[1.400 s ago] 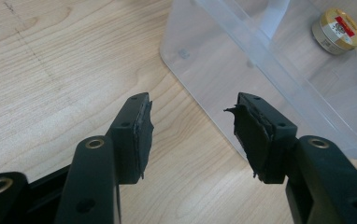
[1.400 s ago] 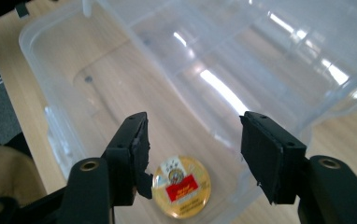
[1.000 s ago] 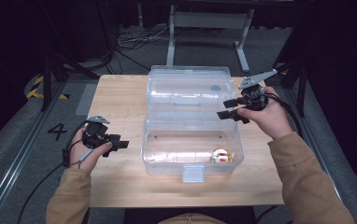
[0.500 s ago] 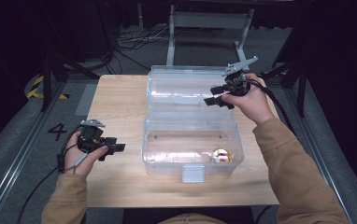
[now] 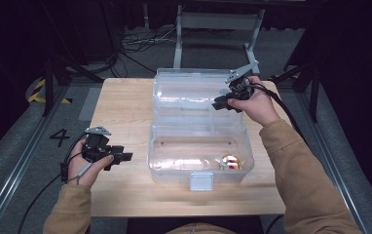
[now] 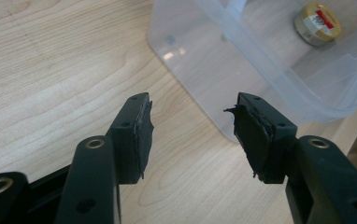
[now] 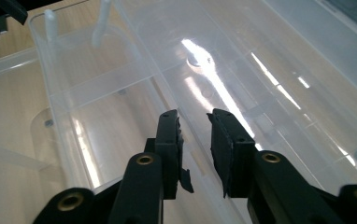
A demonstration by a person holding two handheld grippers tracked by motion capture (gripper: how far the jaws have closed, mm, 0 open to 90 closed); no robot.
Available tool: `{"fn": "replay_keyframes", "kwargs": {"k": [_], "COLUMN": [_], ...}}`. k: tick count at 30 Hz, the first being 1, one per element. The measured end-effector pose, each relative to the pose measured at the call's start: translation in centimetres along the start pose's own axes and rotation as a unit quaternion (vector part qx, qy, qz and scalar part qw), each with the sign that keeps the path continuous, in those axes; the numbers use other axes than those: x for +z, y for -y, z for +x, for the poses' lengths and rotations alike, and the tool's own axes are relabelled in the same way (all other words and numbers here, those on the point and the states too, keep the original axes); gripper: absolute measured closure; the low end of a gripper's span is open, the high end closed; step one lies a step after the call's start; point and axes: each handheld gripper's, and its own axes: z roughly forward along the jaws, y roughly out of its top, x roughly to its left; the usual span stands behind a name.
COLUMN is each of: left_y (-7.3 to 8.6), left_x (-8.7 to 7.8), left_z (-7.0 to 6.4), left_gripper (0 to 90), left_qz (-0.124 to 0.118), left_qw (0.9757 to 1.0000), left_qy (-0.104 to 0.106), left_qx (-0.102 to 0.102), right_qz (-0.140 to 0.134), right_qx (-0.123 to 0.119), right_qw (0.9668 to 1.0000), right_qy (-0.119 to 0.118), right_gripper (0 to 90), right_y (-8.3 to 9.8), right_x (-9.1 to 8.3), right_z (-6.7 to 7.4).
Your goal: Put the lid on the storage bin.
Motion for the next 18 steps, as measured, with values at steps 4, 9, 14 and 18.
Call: {"fn": "replay_keyframes", "kwargs": {"k": [4,9,14,18], "left_y": [-0.2,-0.8,-1.3,-1.7], "left_x": [-0.2,-0.5,-0.5,-0.3], "left_z": [-0.5,-1.7,-2.9,-3.8], "left_gripper": [47.1,47.2,47.2,47.2], "left_qz": [-0.004,-0.007,-0.005,-0.001], "left_qw": [1.0,0.9995,0.9987,0.9976], "left_qy": [0.006,0.015,0.027,0.034], "left_qx": [0.007,0.026,0.043,0.061], "right_qz": [0.0,-0.001,-0.004,-0.004], "right_qx": [0.005,0.02,0.027,0.027], "right_qw": [0.9999,0.9994,0.999,0.9991], "right_qy": [-0.011,-0.029,-0.036,-0.033], "right_gripper": [75.1,77.6,78.1,78.1], "right_y": [0.0,0.2,0.3,0.3], "right_x": [0.0,-0.1,-0.1,-0.1], "right_z": [-0.1,-0.5,-0.6,-0.5]}}
